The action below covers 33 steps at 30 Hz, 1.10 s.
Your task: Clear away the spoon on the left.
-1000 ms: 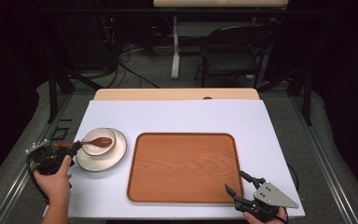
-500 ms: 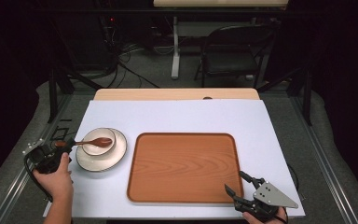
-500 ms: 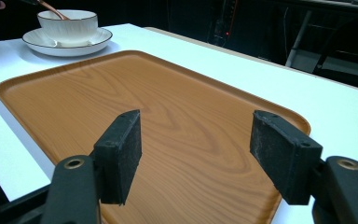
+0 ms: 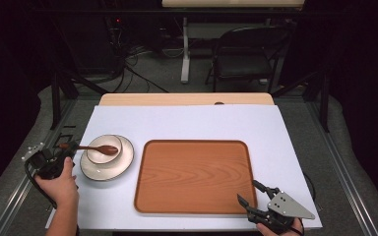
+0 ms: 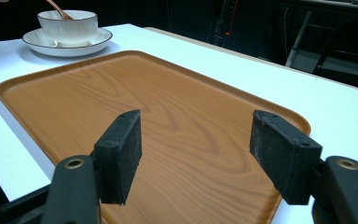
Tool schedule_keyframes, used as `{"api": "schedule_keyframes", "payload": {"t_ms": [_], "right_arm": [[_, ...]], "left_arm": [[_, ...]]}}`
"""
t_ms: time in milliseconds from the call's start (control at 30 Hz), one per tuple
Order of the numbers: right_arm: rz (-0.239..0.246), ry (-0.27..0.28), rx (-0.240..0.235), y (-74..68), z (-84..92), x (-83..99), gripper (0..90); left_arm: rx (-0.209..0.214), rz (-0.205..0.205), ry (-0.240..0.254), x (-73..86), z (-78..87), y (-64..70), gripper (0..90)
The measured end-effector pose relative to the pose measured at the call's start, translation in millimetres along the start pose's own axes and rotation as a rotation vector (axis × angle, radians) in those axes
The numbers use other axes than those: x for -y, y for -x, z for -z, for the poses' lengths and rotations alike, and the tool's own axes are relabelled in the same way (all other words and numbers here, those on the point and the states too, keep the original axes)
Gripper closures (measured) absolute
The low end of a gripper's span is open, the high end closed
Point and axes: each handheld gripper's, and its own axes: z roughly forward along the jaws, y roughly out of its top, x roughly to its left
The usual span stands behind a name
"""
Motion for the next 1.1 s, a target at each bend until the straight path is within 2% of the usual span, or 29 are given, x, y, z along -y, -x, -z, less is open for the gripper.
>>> {"api": "schedule_keyframes", "payload": {"t_ms": [333,567,833,1100], "right_arm": [[0.001,0.001,-0.001,0.1,0.4,-0.2,33.8],[0.002,0.002,-0.002,-0.3,0.8,-0.4,33.9],[0.003,0.002,-0.001,0.1,1.1,-0.3,34.0],[0.003,0.001,-0.002,0.0,1.0,-0.3,34.0]], "left_arm": [[0.048,-0.022,0.004,-9.2,0.0,14.0,81.4],[0.072,-0.063,-0.004,-14.2,-0.3,25.2,83.4],[0.074,-0.117,-0.012,-19.4,0.6,35.7,83.8],[0.075,-0.143,-0.001,-27.9,6.2,41.4,83.8]]}}
